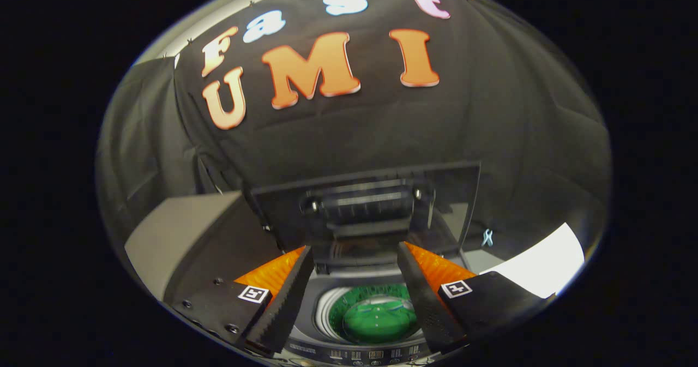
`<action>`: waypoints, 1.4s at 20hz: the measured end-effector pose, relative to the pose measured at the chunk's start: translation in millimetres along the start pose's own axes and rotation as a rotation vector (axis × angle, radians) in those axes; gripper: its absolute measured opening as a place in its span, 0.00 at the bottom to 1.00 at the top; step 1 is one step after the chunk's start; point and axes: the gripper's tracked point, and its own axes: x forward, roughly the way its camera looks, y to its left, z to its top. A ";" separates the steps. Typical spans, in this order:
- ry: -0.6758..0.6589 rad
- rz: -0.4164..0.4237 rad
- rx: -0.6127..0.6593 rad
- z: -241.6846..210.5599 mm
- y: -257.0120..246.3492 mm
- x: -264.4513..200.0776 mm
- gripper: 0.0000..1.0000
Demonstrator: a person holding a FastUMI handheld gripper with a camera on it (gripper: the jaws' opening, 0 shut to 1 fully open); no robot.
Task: Put the clothes into the washing machine and then close the washing machine lid.
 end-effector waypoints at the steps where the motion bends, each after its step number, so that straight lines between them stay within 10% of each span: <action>1: -0.036 0.005 -0.006 23.3 3.1 -2.9 0.99; 7: -0.101 0.004 -0.025 90.8 14.2 51.1 0.99; 17: 0.069 -0.060 -0.091 61.0 -1.6 176.8 0.99; 28: 0.039 -0.071 -0.117 35.8 -5.0 146.9 0.99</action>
